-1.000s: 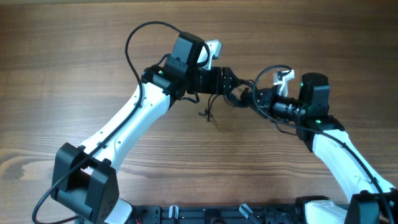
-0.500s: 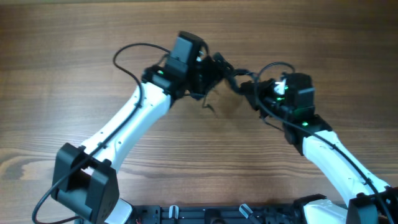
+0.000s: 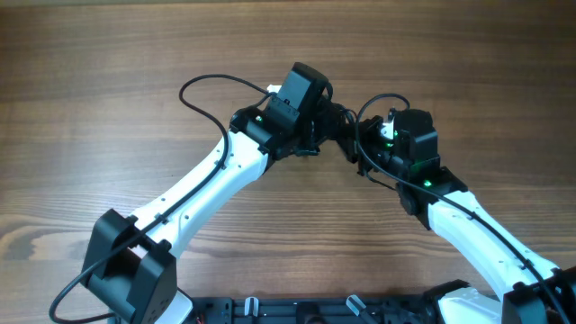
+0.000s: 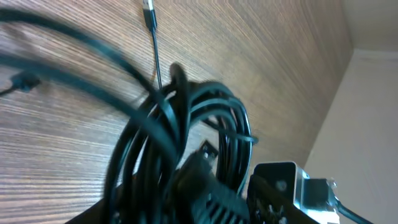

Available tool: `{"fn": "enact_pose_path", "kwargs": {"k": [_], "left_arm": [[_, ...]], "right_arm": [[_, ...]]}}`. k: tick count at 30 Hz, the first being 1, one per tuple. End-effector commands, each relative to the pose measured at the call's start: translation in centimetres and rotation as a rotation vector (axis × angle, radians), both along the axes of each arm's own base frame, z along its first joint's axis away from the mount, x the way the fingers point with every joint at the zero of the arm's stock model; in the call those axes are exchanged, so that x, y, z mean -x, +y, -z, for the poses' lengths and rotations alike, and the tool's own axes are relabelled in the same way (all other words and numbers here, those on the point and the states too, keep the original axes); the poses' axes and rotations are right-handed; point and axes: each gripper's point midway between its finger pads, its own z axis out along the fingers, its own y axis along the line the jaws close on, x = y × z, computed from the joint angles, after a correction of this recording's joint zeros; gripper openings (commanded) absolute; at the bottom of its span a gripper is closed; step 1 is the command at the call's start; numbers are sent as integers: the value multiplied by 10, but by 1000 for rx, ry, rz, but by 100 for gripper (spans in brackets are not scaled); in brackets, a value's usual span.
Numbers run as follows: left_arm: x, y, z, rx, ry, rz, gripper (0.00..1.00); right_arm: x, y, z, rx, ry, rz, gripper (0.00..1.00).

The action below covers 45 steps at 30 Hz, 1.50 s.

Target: Untangle cables

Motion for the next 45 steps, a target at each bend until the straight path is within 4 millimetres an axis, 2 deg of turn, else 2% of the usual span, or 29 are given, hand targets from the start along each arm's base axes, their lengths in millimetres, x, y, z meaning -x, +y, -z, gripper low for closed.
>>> {"fn": "enact_pose_path", "kwargs": {"k": [1, 2, 5, 8, 9, 11, 13, 16, 18, 19, 23, 26, 28, 29, 31, 33, 36, 40, 43, 45], "left_arm": [[-6, 5, -15, -15, -49, -43, 41], [-7, 9, -13, -31, -51, -54, 29], [-14, 30, -6, -102, -51, -119, 4], [-20, 51, 0, -133, -24, -159, 4], [-24, 58, 1, -146, -27, -158, 4], [-32, 70, 1, -187, -71, -97, 4], [-37, 79, 0, -216, -115, 12, 4], [-36, 77, -4, -200, -182, 215, 4], [-30, 70, -10, -147, -242, 376, 4], [-24, 60, -20, -77, -303, 500, 4], [-16, 43, -38, 16, -436, 676, 4], [-20, 40, -42, 19, -469, 672, 4], [-24, 40, -46, 33, -468, 645, 4], [-27, 41, -47, 43, -463, 623, 4], [-31, 45, -48, 41, -463, 609, 4], [-34, 51, -48, 45, -449, 581, 4], [-39, 59, -47, 57, -417, 531, 4], [-41, 61, -47, 73, -389, 498, 4], [-40, 61, -47, 89, -360, 469, 4], [-40, 61, -47, 93, -354, 464, 4]], "right_arm": [[7, 10, -4, -44, 16, -52, 4], [7, 10, -4, -44, 16, -52, 4], [5, 5, -3, 24, -56, -87, 4], [1, -3, -2, 113, -156, -126, 7], [1, -5, -3, 155, -217, -166, 20], [3, -9, -7, 203, -328, -263, 54], [9, -16, -15, 204, -436, -367, 76], [12, -33, -25, 222, -591, -455, 79], [17, -44, -33, 231, -707, -511, 82], [20, -48, -37, 248, -782, -544, 82], [26, -44, -39, 261, -858, -595, 79], [29, -34, -34, 313, -911, -641, 77], [23, -36, -14, 400, -822, -611, 76], [16, -43, 5, 489, -724, -567, 77], [7, -62, 30, 574, -523, -451, 76], [5, -76, 43, 567, -360, -339, 76], [7, -82, 51, 434, -132, -170, 77], [31, -82, 71, 178, 297, 61, 77], [41, -67, 76, 48, 441, 133, 79], [41, -51, 73, -3, 460, 139, 83]]}}
